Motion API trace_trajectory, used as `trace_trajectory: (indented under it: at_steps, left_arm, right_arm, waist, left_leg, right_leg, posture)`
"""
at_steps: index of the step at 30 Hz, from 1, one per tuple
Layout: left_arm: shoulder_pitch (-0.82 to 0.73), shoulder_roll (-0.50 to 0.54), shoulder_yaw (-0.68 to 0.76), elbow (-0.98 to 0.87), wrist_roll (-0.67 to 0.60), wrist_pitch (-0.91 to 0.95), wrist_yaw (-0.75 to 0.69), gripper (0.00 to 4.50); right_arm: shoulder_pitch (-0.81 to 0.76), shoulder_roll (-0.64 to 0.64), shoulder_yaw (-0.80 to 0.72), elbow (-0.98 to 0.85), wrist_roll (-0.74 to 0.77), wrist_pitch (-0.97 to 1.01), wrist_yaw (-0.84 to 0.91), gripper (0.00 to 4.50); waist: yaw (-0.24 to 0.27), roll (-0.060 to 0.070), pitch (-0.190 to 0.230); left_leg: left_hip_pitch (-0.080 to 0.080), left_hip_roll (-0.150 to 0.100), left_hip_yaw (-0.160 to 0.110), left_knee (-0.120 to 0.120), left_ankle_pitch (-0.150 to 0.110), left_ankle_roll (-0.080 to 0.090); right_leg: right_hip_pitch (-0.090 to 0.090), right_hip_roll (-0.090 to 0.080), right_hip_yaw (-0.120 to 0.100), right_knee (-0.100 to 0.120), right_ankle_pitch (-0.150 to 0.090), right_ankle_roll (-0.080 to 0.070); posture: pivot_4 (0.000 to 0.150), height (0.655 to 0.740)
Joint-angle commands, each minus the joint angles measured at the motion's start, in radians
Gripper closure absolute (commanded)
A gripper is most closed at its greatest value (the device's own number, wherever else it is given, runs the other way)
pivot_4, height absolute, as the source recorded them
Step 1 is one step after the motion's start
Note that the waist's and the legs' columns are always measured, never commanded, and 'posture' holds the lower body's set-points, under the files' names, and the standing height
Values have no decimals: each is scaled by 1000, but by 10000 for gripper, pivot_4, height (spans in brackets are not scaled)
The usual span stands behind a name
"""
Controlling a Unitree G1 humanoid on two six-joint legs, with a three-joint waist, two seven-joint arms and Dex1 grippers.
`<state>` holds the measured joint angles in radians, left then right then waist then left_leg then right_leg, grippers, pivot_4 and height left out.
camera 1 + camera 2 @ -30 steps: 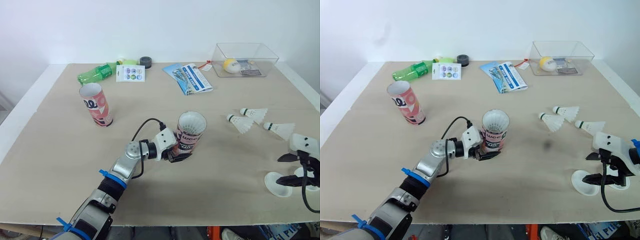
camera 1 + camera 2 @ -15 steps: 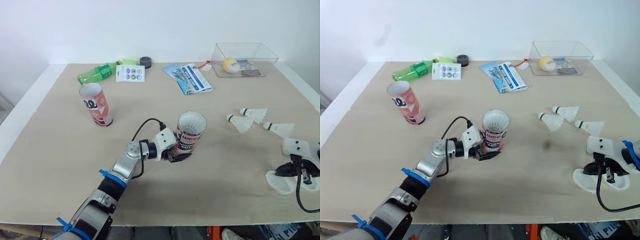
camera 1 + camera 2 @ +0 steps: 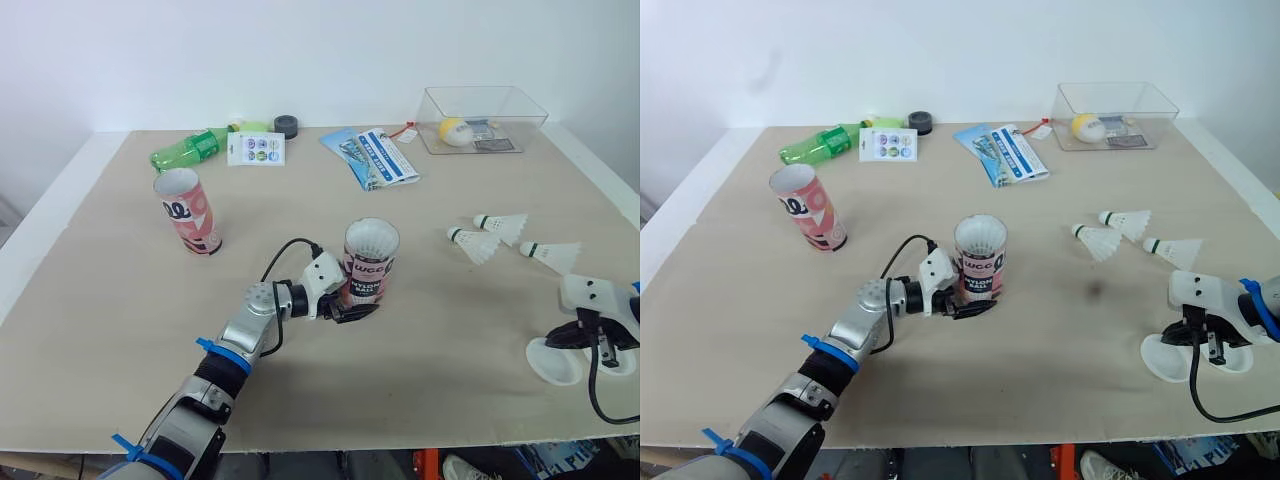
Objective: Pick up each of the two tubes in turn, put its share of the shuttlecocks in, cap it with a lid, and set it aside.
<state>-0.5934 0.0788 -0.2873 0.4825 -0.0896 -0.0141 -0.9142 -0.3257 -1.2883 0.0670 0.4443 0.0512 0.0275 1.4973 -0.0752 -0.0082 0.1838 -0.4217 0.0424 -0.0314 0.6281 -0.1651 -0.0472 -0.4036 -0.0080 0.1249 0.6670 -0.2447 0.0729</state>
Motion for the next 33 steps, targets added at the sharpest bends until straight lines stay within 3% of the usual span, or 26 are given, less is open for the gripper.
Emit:
trace_trajectory:
  at_steps: [1,8,14,20,26,33]
  left_arm:
    - [11,19,-18,45,24,7,-17,7863]
    - [11,27,-27,40,33,-2,-21,7863]
    - [19,24,-41,29,35,1,-25,7863]
    - [2,23,-46,70,46,-17,-23,7863]
    - [-18,16,-47,120,50,-35,-23,7863]
    - [-21,21,-38,124,42,-28,-19,7863]
  right_arm:
    - [-16,-5,-54,-66,41,-5,6,44589]
    - [-93,-7,-71,-185,108,32,33,44589]
    - [-329,40,-4,-264,132,61,101,44589]
    - [-744,149,238,-199,211,29,117,44589]
    - [-1087,259,500,19,270,-107,117,44589]
    - [-1231,288,747,54,419,-210,117,44589]
  waist:
    - [-3,0,0]
    - [-4,2,-1]
    - [-6,1,-1]
    - [-11,2,-1]
    - [-2,-1,-1]
    - [-1,-1,-1]
  left_leg:
    - [0,0,0,0,0,0]
    - [1,0,1,0,0,0]
    - [1,0,0,-1,0,0]
    - [1,0,2,-4,0,-1]
    - [-1,0,1,-6,0,-1]
    - [-1,0,1,-7,-1,-1]
  right_leg:
    - [0,0,0,0,0,0]
    - [0,0,1,0,0,0]
    - [0,0,1,0,0,0]
    - [-2,0,2,-1,0,-1]
    - [-2,0,2,-2,-2,-1]
    - [-2,0,2,-2,-3,-2]
  posture:
    - [1500,7400]
    - [1500,7400]
    - [1500,7400]
    - [1500,7400]
    - [1500,7400]
    - [1500,7400]
